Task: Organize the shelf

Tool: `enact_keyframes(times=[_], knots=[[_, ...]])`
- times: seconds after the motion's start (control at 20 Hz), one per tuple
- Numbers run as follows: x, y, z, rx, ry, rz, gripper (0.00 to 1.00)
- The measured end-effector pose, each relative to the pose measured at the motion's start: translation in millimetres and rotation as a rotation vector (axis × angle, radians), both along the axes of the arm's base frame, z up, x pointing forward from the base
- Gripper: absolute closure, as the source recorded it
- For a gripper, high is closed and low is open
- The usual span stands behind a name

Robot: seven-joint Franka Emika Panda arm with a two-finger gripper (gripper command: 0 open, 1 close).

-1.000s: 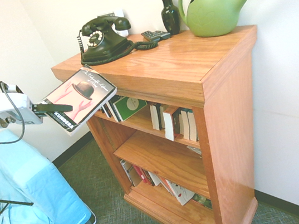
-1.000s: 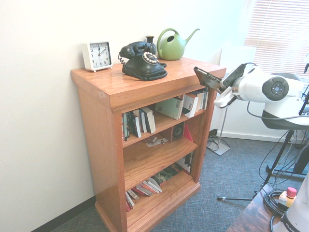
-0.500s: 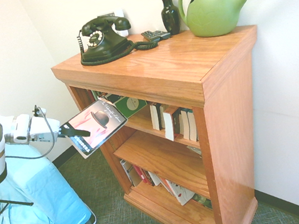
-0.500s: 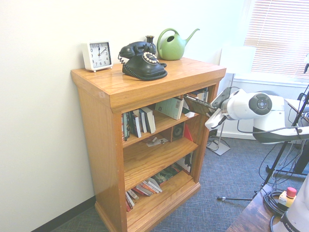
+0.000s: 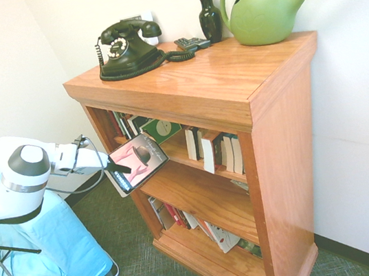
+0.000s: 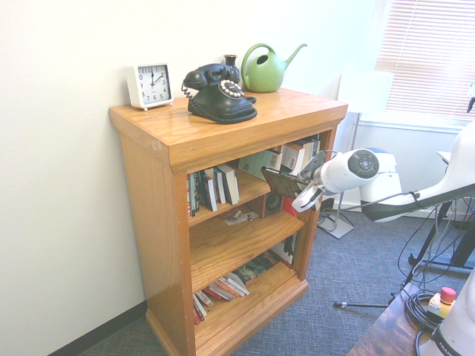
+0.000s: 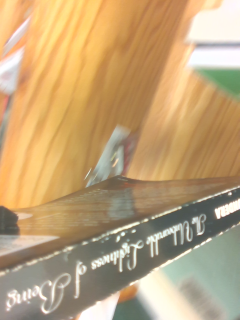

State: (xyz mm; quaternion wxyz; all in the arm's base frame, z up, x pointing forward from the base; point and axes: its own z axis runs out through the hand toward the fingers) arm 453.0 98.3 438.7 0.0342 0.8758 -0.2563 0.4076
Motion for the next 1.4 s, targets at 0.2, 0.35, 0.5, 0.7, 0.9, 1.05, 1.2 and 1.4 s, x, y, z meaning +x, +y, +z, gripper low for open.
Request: enact_keyframes(times=[0.2,0.35,0.5,0.7,0.9,1.05,1.2,1.4], knots=[[30,9,-3,0.085,-0.007,0.02,1.0],[48,21,-4,0.143,-0.015,0.034,1.0],[65,31,-3,0.182,-0.019,0.033,1.0],[89,39,1,0.203,-0.038,0.024,1.0],[106,42,-6,0.196,-0.041,0.017,1.0],[117,43,-13,0.18,-0.044,0.008,1.0],[128,47,-17,0.172,-0.054,0.004,1.0],[140,53,-18,0.168,-0.066,0.003,1.0]])
